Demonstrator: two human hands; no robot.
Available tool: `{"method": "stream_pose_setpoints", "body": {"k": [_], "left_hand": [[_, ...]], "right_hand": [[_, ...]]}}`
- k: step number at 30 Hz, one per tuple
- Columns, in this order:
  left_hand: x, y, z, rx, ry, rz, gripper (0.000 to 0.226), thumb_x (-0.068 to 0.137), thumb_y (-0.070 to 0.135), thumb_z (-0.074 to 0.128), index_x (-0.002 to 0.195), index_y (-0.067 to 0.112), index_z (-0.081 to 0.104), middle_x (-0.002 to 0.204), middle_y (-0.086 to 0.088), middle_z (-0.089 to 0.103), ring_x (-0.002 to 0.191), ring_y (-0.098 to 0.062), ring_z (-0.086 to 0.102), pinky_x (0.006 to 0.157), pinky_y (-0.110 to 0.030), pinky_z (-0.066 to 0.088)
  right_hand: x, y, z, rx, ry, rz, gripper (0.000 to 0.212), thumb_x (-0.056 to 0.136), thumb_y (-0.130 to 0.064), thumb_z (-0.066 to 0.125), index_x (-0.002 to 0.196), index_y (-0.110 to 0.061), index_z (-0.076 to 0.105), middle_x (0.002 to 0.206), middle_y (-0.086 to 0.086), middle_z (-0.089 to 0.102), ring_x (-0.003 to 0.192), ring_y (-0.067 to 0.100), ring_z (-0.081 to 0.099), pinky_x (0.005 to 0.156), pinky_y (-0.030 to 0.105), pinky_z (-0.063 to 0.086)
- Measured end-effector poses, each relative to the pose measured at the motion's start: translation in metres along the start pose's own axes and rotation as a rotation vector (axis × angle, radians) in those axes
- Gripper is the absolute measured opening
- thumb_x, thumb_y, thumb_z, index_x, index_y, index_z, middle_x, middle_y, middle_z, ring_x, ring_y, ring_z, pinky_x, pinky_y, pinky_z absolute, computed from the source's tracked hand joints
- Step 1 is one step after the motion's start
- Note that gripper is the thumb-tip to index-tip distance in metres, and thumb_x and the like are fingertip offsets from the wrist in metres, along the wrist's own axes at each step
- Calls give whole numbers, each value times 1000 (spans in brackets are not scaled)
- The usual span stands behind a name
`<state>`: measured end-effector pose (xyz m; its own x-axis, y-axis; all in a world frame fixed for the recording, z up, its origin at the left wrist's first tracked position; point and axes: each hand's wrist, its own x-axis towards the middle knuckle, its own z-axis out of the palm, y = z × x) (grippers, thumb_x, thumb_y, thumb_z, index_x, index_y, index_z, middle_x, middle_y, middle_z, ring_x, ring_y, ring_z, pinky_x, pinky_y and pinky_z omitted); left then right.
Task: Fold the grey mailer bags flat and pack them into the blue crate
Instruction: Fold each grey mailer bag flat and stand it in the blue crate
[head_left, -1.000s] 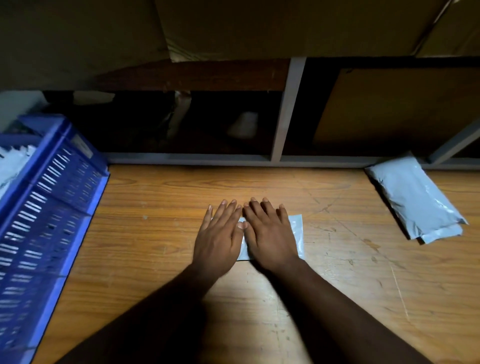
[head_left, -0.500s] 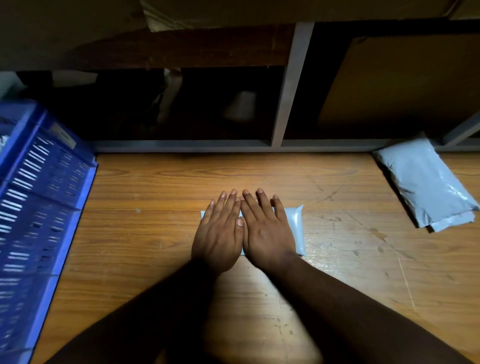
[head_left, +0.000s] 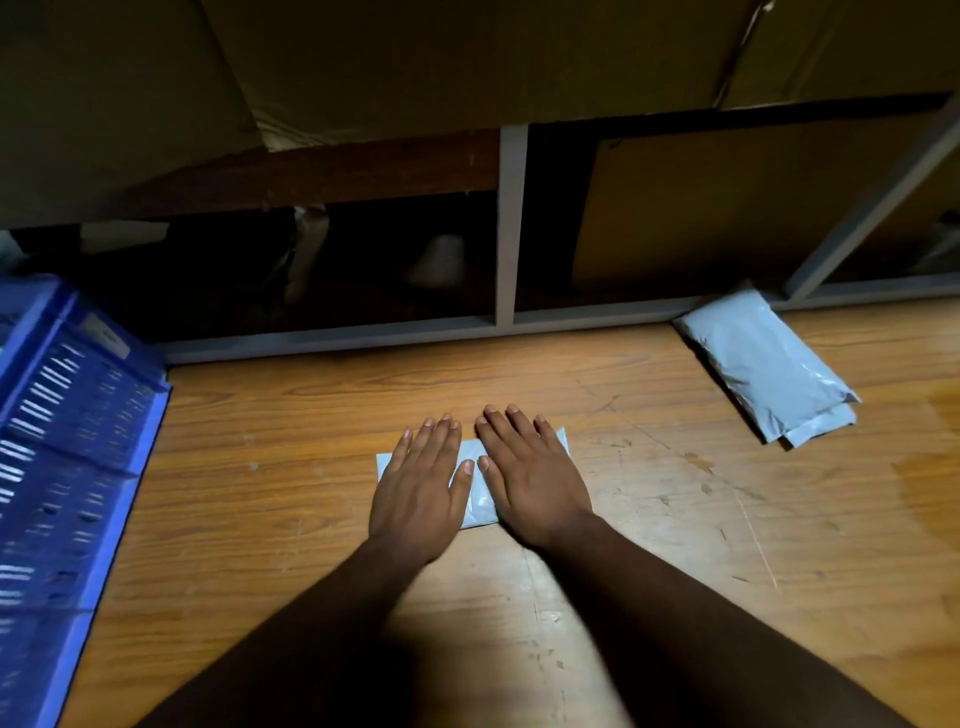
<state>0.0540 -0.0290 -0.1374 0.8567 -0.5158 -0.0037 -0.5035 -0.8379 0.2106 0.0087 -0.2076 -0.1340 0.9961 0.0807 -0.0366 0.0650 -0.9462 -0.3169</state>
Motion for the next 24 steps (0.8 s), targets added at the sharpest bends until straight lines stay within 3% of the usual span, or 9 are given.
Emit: {"method": "stream_pose_setpoints", "body": {"k": [4, 12, 15, 18, 24], "left_hand": [[0, -4, 7, 10, 44, 33, 62, 108, 45, 21, 158, 11, 36, 165, -4, 33, 155, -18, 23, 126, -42, 21], [0, -10, 1, -32, 25, 59, 64, 108, 51, 18, 160, 16, 32, 167, 0, 27, 155, -14, 21, 128, -33, 9], [3, -13, -8, -147, 22, 80, 64, 107, 48, 15, 158, 16, 38, 165, 1, 31, 155, -12, 22, 128, -35, 11], [-3, -16, -9, -103, 83, 68, 57, 107, 41, 24, 153, 14, 46, 160, 0, 41, 153, -13, 27, 128, -42, 15], [-14, -13, 6, -22, 116, 5, 56, 109, 39, 24, 154, 11, 45, 161, -4, 41, 153, -20, 29, 125, -47, 22]], "right_hand": [[0, 4, 5, -31, 28, 2, 60, 110, -43, 15, 163, -18, 26, 171, 1, 21, 159, 23, 13, 128, 48, 11], [0, 16, -4, 55, -60, -37, 60, 110, -47, 17, 165, -20, 20, 173, -2, 11, 160, 18, 2, 129, 44, 3], [9, 12, -10, 26, -67, -18, 59, 110, -45, 17, 162, -21, 31, 171, -2, 22, 159, 21, 12, 128, 50, 10], [18, -8, -5, -4, -47, -41, 59, 108, -43, 15, 155, -21, 44, 166, -1, 34, 155, 26, 24, 124, 55, 20], [12, -14, 12, -89, 19, -9, 54, 111, -40, 20, 159, -21, 38, 167, 0, 31, 156, 29, 21, 126, 52, 17]]}}
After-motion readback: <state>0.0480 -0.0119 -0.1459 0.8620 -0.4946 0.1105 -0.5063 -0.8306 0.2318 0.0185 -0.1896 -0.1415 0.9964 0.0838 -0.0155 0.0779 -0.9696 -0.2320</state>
